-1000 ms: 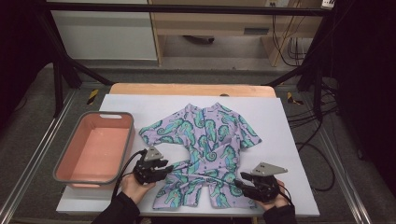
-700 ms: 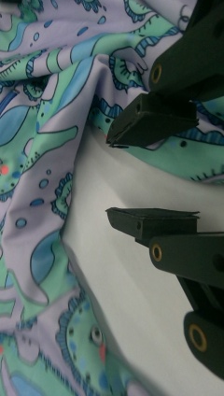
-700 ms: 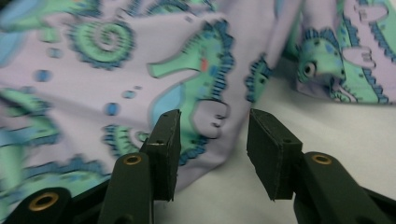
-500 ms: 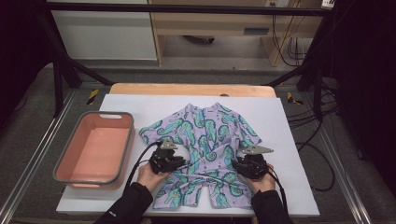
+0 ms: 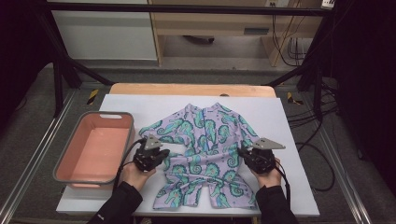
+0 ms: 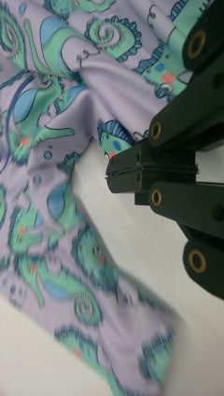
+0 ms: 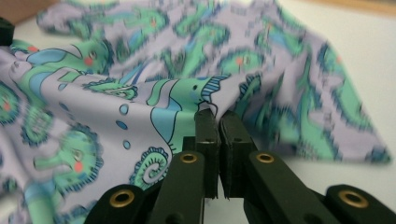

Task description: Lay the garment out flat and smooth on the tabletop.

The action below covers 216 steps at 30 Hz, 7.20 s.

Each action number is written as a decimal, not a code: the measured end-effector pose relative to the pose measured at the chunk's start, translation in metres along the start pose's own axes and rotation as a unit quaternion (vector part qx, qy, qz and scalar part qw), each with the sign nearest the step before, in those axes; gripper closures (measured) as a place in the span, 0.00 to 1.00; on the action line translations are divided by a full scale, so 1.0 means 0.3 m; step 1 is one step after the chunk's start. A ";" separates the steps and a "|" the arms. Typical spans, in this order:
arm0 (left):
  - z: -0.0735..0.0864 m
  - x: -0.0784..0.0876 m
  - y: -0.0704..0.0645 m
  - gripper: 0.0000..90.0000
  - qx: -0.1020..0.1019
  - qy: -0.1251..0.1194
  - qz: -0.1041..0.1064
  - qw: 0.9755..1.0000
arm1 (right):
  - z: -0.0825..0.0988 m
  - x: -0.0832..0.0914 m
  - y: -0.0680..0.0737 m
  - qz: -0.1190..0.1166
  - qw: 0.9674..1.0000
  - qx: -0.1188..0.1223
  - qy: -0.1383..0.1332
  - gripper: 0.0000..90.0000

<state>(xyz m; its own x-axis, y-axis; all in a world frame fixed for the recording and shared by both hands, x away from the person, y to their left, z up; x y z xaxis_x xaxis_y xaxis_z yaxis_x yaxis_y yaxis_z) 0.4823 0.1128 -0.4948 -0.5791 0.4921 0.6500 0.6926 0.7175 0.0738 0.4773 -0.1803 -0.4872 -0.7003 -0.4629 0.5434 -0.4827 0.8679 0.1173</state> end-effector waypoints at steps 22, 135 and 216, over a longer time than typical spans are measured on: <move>0.156 0.034 -0.145 0.53 0.027 0.043 0.063 0.997 | 0.080 -0.008 0.364 -0.125 0.989 0.066 0.040 0.47; 0.176 0.010 -0.153 0.58 0.047 0.040 0.046 0.997 | 0.244 0.116 0.386 -0.158 0.981 0.067 0.090 0.62; 0.181 0.046 -0.172 0.59 0.055 0.023 0.079 0.995 | 0.185 0.062 0.333 -0.086 0.990 0.087 0.068 0.49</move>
<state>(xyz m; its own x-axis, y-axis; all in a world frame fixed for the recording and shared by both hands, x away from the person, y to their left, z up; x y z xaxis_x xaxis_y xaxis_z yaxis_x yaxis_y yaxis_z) 0.4151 0.1093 -0.5308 -0.4439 0.5817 0.6816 0.7209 0.6836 -0.1139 0.3870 -0.1122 -0.5117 -0.5282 -0.5616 0.6369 -0.6793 0.7295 0.0797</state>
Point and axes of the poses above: each handheld gripper's, and its own axes: x roughly backward along the jaws, z roughly out of its underside, y roughly to its left, the point moved 9 cm from there along -x, roughly forward along the jaws, and after that the axes turned 5 degrees about -x, right-handed, at the moved point
